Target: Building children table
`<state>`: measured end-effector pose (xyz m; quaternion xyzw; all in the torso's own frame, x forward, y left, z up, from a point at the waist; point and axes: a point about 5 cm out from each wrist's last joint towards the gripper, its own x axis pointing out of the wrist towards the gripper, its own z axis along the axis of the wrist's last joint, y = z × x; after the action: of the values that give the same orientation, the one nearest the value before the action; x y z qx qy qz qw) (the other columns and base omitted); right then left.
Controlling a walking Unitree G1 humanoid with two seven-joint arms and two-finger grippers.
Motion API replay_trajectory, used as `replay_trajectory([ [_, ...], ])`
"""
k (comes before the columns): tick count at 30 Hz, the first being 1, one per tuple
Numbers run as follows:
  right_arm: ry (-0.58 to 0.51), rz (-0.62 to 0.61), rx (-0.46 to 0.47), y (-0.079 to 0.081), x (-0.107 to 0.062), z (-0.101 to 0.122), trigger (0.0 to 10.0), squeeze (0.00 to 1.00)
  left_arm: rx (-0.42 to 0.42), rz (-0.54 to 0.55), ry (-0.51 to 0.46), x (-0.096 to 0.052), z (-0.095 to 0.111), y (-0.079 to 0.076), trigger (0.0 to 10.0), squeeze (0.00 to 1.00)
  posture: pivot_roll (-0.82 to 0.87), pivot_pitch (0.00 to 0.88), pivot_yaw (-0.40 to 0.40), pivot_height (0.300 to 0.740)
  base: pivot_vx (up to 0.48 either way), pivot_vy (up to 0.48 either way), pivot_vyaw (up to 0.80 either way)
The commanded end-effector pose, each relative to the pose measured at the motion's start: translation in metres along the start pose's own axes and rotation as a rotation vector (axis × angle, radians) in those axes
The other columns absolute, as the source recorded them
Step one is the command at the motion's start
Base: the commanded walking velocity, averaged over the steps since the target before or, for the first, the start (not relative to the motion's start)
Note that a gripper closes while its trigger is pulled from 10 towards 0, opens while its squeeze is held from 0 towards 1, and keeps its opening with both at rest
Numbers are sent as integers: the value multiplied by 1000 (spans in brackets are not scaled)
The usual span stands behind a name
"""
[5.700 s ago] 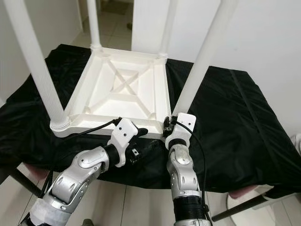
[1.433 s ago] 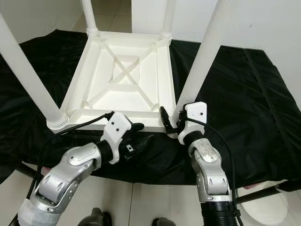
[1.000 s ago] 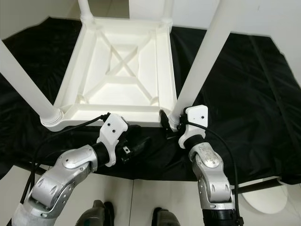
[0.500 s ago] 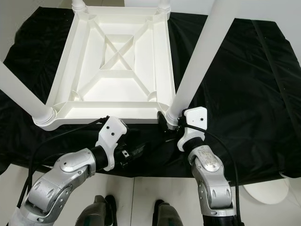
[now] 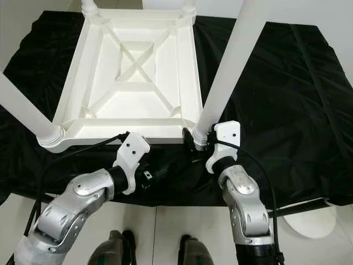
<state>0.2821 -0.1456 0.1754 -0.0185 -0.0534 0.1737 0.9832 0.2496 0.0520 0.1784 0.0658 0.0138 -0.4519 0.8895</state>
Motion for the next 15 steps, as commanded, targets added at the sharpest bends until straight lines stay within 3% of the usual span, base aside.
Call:
replay_trajectory([
  [1,22,46,-33,1,5,-6,10000,0,3,25,8,2,-7,3,10000,0,24,104,-13,740,0,0,0],
  [6,-17,63,-93,-8,13,0,10000,0,9,17,-31,4,-2,1,10000,0,34,66,-42,740,0,0,0],
  [15,-35,36,-95,-25,23,0,10000,0,36,17,-43,7,-4,0,10000,0,64,36,-67,740,0,0,0],
])
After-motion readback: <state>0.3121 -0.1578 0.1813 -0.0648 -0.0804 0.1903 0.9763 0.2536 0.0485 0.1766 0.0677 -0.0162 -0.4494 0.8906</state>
